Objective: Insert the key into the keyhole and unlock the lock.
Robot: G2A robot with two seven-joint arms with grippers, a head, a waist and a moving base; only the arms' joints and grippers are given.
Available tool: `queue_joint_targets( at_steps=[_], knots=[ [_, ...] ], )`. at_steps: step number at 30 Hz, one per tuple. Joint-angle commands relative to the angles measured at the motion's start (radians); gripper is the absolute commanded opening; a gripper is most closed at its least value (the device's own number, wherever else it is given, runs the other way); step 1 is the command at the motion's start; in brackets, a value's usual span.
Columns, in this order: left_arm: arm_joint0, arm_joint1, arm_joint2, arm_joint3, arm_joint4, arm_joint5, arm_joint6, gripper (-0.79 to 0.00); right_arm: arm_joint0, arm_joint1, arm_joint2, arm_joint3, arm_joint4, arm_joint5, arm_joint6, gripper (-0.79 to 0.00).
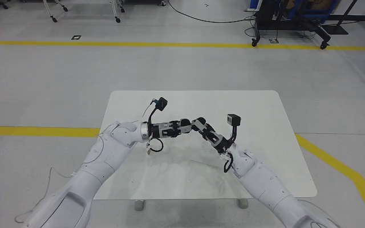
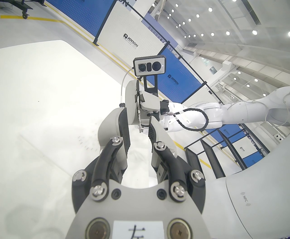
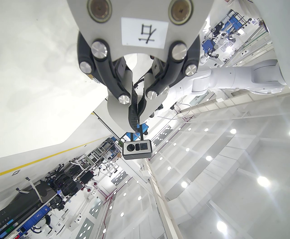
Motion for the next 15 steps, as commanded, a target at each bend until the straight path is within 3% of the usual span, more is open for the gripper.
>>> queue_joint_targets(
  at_steps=[1,2,15],
  knots=[
    [-0.002,0.001,0.004,0.001,-0.002,0.000,0.000,-0.727,-0.001,-0.001,0.002,0.000,0.000,0.000,0.003,-0.785],
    [-0.002,0.001,0.007,0.001,-0.002,0.000,0.000,-0.785,-0.001,-0.002,0.003,0.000,0.001,0.000,0.004,-0.785],
    [0.006,0.004,-0.017,0.007,-0.032,0.000,0.000,-0.785,-0.004,-0.011,0.013,0.016,0.002,0.000,0.024,-0.785]
  ],
)
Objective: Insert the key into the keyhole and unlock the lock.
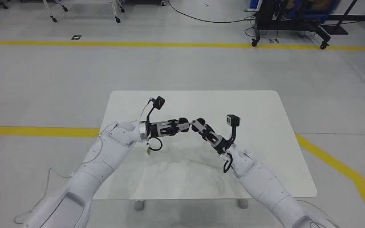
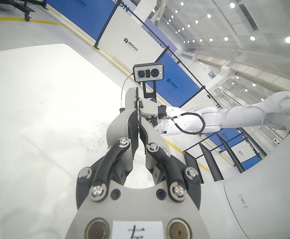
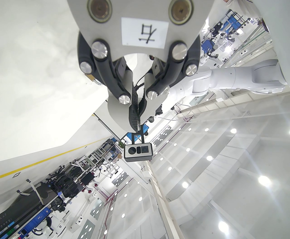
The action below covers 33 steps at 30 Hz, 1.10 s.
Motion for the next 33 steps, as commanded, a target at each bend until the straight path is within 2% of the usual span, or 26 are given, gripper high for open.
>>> queue_joint_targets(
  at_steps=[1,11,12,14,15,16,20,28,30,33],
  knots=[
    [0.002,0.000,-0.002,0.001,-0.003,0.000,0.000,-0.785,-0.001,-0.001,0.003,0.000,-0.002,0.000,0.003,-0.785],
    [0.001,-0.004,-0.011,0.014,-0.012,0.000,0.000,-0.785,-0.002,-0.003,0.001,0.015,-0.011,0.000,0.043,-0.785],
    [0.002,-0.004,-0.012,0.014,-0.013,0.000,0.000,-0.785,-0.001,-0.004,-0.001,0.018,-0.010,0.000,0.050,-0.757],
    [0.003,-0.004,-0.013,0.013,-0.017,0.000,0.000,-0.785,0.000,-0.005,-0.002,0.020,-0.006,0.000,0.061,-0.594],
    [0.003,-0.004,-0.014,0.014,-0.019,0.000,0.000,-0.785,0.000,-0.005,-0.004,0.023,-0.001,0.000,0.067,-0.246],
    [0.003,-0.003,-0.017,0.015,-0.025,0.000,0.000,-0.785,0.001,-0.006,-0.005,0.028,0.004,0.000,0.073,0.000],
    [0.007,-0.001,-0.052,0.042,-0.045,0.000,0.027,-0.785,0.002,-0.007,-0.006,0.029,0.006,0.000,0.074,0.000],
    [0.007,-0.001,-0.052,0.042,-0.045,0.000,0.027,-0.785,0.002,-0.007,-0.006,0.029,0.006,0.000,0.074,0.000],
    [0.009,0.002,-0.056,0.023,0.015,0.045,0.054,-0.785,0.002,-0.007,-0.006,0.029,0.006,0.000,0.074,0.000],
    [0.016,0.008,-0.061,-0.014,0.121,0.105,0.084,-0.785,0.009,0.009,0.030,0.031,-0.168,0.080,0.093,0.000]
  ],
)
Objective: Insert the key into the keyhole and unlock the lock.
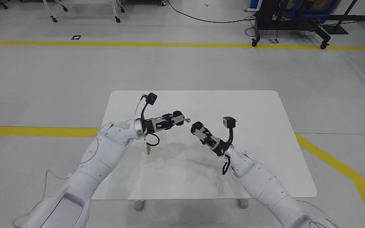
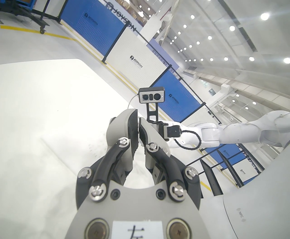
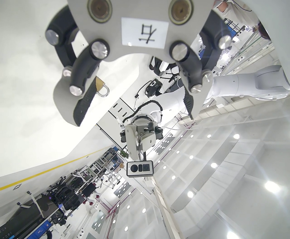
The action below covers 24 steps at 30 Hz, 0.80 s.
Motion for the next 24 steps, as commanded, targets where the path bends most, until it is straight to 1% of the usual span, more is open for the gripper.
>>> queue_joint_targets(
  at_steps=[1,3,5,6,7,8,10,12,14,15,20,21,23,24],
  knots=[
    [0.008,0.004,-0.002,-0.026,0.061,0.039,0.002,-0.785,-0.010,0.013,0.026,-0.007,-0.150,0.034,0.019,0.000],
    [0.011,0.010,-0.008,-0.046,0.093,0.062,-0.010,-0.785,-0.031,0.028,0.060,-0.015,-0.162,0.030,0.042,0.000],
    [0.017,0.013,0.002,-0.072,0.095,0.070,-0.062,-0.785,-0.055,0.042,0.088,-0.035,-0.146,0.020,0.081,0.000],
    [0.017,0.014,0.009,-0.083,0.079,0.074,-0.100,-0.785,-0.067,0.048,0.095,-0.047,-0.128,0.015,0.109,-0.037],
    [0.014,0.014,0.013,-0.088,0.059,0.077,-0.132,-0.785,-0.079,0.052,0.096,-0.060,-0.092,0.006,0.147,-0.348],
    [0.011,0.015,0.015,-0.089,0.045,0.080,-0.155,-0.785,-0.087,0.056,0.095,-0.070,-0.048,0.001,0.188,-0.468],
    [0.003,0.014,0.021,-0.090,0.046,0.086,-0.181,-0.785,-0.095,0.063,0.082,-0.084,0.061,-0.006,0.285,-0.536],
    [0.002,0.013,0.026,-0.091,0.044,0.085,-0.186,-0.785,-0.089,0.068,0.079,-0.084,0.135,0.007,0.359,-0.560],
    [0.000,0.012,0.030,-0.090,0.042,0.082,-0.198,-0.785,-0.083,0.071,0.078,-0.083,0.183,0.016,0.405,-0.591],
    [-0.001,0.011,0.030,-0.088,0.039,0.080,-0.199,-0.785,-0.081,0.072,0.077,-0.081,0.199,0.018,0.419,-0.625],
    [-0.003,0.009,0.034,-0.080,0.022,0.072,-0.206,-0.785,-0.078,0.072,0.075,-0.080,0.254,0.018,0.452,-0.733],
    [-0.003,0.009,0.036,-0.080,0.021,0.070,-0.209,-0.785,-0.077,0.072,0.074,-0.080,0.261,0.018,0.458,-0.739],
    [-0.005,0.007,0.040,-0.080,0.019,0.068,-0.214,-0.785,-0.075,0.071,0.069,-0.081,0.274,0.019,0.467,-0.720],
    [-0.006,0.006,0.042,-0.079,0.017,0.067,-0.217,-0.785,-0.073,0.070,0.068,-0.080,0.280,0.021,0.472,-0.665]
  ],
)
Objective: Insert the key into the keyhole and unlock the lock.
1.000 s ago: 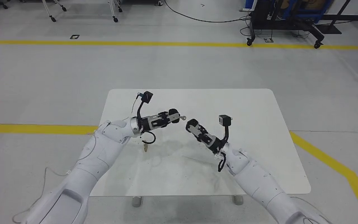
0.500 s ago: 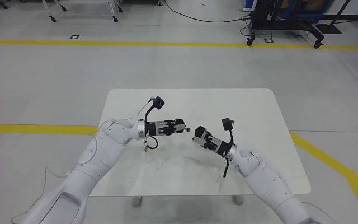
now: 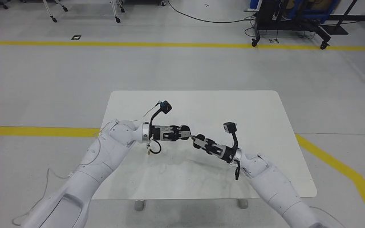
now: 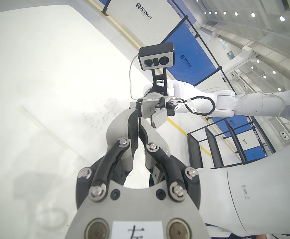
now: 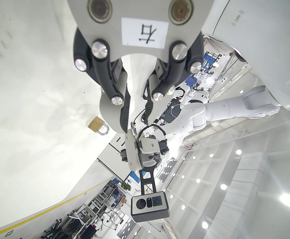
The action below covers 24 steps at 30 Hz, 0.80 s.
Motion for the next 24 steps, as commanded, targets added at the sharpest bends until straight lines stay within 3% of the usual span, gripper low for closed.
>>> queue_joint_targets(
  at_steps=[1,6,13,24],
  knots=[
    [-0.001,-0.001,0.004,0.002,-0.003,-0.003,-0.005,-0.785,0.005,-0.001,-0.003,0.005,0.012,0.002,0.008,-0.650],
    [-0.004,-0.005,0.012,0.006,-0.008,-0.004,-0.008,-0.785,0.014,-0.007,-0.011,0.019,0.056,-0.001,0.014,-0.717],
    [-0.007,-0.006,0.021,0.010,-0.013,-0.009,-0.002,-0.785,0.030,-0.012,-0.017,0.041,0.086,0.002,0.036,-0.637],
    [-0.012,-0.005,0.040,0.006,-0.018,-0.006,-0.005,-0.785,0.043,-0.018,-0.015,0.061,0.112,-0.005,0.051,-0.659]
  ],
)
